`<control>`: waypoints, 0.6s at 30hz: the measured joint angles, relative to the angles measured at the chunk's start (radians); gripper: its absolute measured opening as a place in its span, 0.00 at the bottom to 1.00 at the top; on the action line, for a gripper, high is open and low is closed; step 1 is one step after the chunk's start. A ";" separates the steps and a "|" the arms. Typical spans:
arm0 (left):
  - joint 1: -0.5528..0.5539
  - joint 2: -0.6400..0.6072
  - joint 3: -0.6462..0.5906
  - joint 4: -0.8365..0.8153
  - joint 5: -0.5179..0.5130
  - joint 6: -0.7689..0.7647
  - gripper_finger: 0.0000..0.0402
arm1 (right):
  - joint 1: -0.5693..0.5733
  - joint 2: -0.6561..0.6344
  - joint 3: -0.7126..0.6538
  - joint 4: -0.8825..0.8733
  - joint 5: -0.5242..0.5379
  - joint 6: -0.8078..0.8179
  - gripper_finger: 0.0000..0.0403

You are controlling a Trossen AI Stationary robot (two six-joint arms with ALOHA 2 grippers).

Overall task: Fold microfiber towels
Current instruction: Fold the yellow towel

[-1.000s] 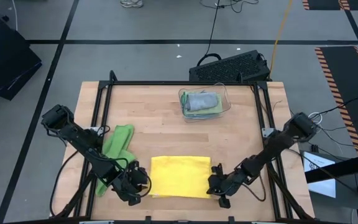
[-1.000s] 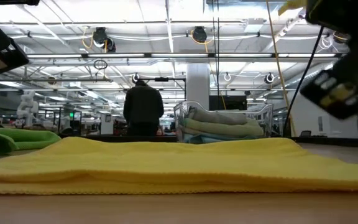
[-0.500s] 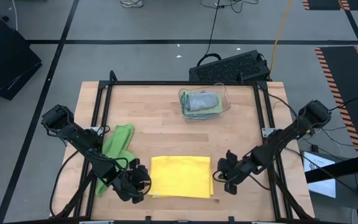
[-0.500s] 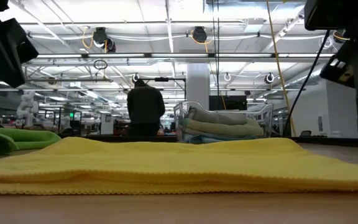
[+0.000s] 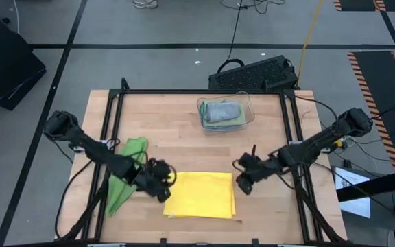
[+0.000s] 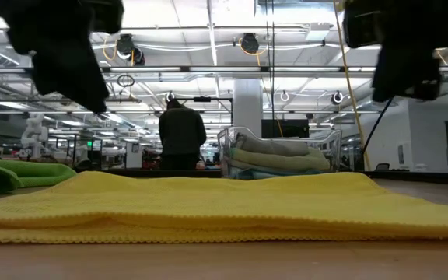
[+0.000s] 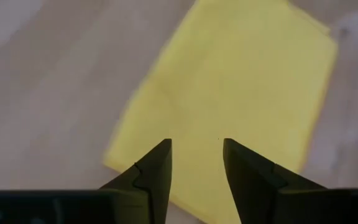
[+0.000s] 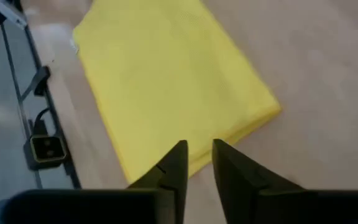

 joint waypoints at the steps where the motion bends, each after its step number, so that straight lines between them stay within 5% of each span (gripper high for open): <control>1: 0.028 -0.002 0.000 -0.010 0.015 0.031 0.36 | -0.026 0.000 0.000 0.000 -0.013 -0.018 0.19; 6: 0.147 0.000 0.000 0.015 0.233 0.210 0.36 | -0.154 0.007 0.000 -0.008 -0.165 -0.100 0.30; 10: 0.114 0.000 0.000 0.067 0.367 0.303 0.36 | -0.233 0.006 0.000 -0.008 -0.306 -0.181 0.35; 18: -0.007 0.010 0.000 0.047 0.269 0.306 0.37 | -0.330 0.006 0.000 0.015 -0.436 -0.295 0.40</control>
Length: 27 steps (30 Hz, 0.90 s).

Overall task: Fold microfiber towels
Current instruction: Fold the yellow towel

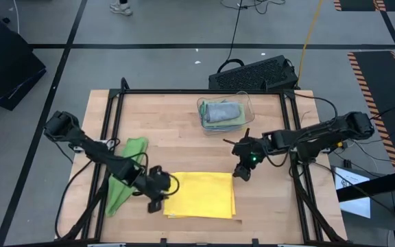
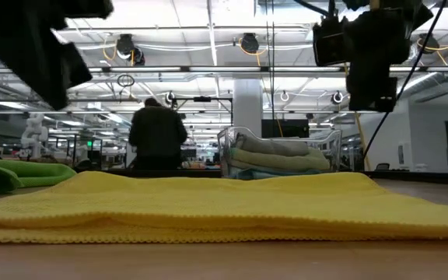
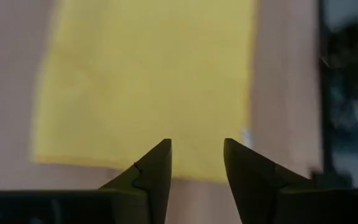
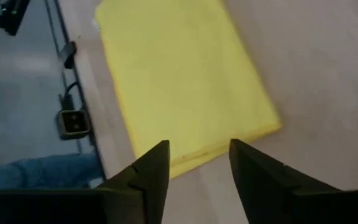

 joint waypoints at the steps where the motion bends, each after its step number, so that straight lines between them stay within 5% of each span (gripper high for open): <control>1: 0.007 0.000 0.000 0.000 -0.029 -0.028 0.37 | -0.013 0.000 0.000 -0.006 0.003 -0.017 0.41; 7: 0.129 -0.008 0.000 -0.007 -0.092 -0.040 0.52 | -0.095 0.037 -0.056 0.039 -0.088 -0.018 0.49; 14: 0.326 -0.002 -0.001 -0.103 -0.035 0.045 0.72 | -0.138 0.046 -0.142 0.086 -0.164 -0.035 0.56; 20: 0.455 -0.002 -0.007 -0.107 0.127 0.109 0.69 | -0.141 0.047 -0.173 0.086 -0.173 -0.013 0.56; 27: 0.475 -0.002 -0.007 -0.095 0.157 0.103 0.62 | -0.078 -0.028 -0.163 0.077 -0.257 0.005 0.56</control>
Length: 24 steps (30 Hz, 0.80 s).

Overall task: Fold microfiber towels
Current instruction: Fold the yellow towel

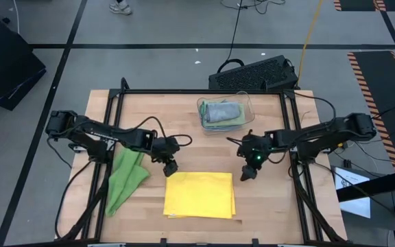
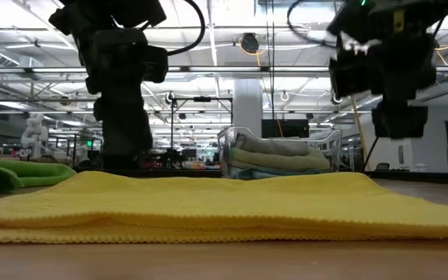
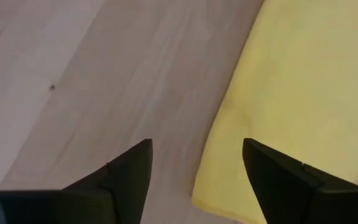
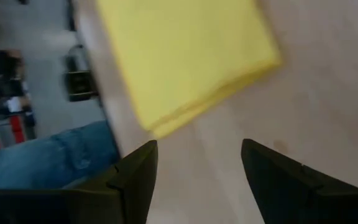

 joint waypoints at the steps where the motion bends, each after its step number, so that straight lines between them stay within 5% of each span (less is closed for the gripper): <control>1: 0.000 0.000 0.000 0.000 0.000 0.001 0.62 | 0.017 -0.022 0.008 0.003 0.006 0.016 0.56; 10: -0.033 0.000 0.000 0.002 0.008 -0.186 0.61 | 0.274 -0.069 0.069 0.011 0.265 0.435 0.56; 17: -0.224 0.000 0.000 0.007 0.050 -0.397 0.61 | 0.466 0.073 0.173 0.008 0.365 0.808 0.54; 24: -0.426 0.000 0.000 0.016 -0.111 -0.531 0.61 | 0.577 0.293 0.332 0.018 0.529 0.946 0.53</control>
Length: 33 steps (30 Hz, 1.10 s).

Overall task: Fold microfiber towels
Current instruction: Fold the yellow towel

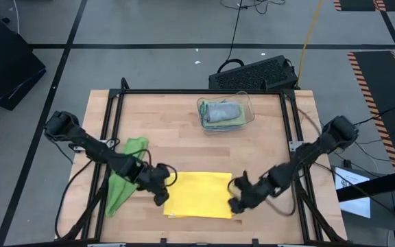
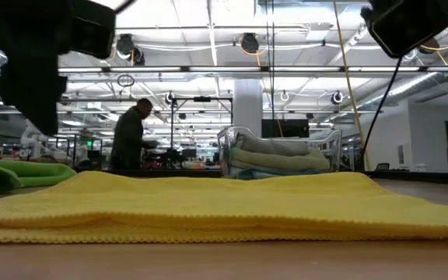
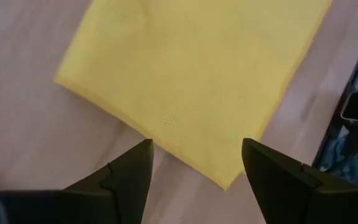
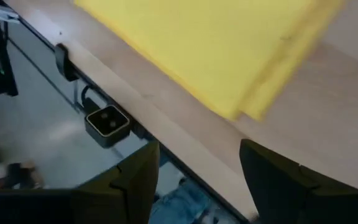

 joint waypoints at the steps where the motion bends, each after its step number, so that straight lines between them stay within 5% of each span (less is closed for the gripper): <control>1: -0.019 0.000 0.000 0.001 -0.014 -0.014 0.61 | 0.014 0.037 0.033 -0.001 0.026 -0.005 0.53; 11: -0.122 0.000 0.000 0.000 -0.073 -0.048 0.61 | 0.064 0.335 0.345 -0.291 0.036 0.003 0.50; 19: -0.127 0.000 0.000 0.000 -0.073 0.006 0.61 | 0.051 0.425 0.365 -0.223 -0.074 0.134 0.42; 33: -0.126 0.000 0.000 0.003 -0.065 0.029 0.61 | 0.003 0.443 0.365 -0.249 -0.046 0.137 0.38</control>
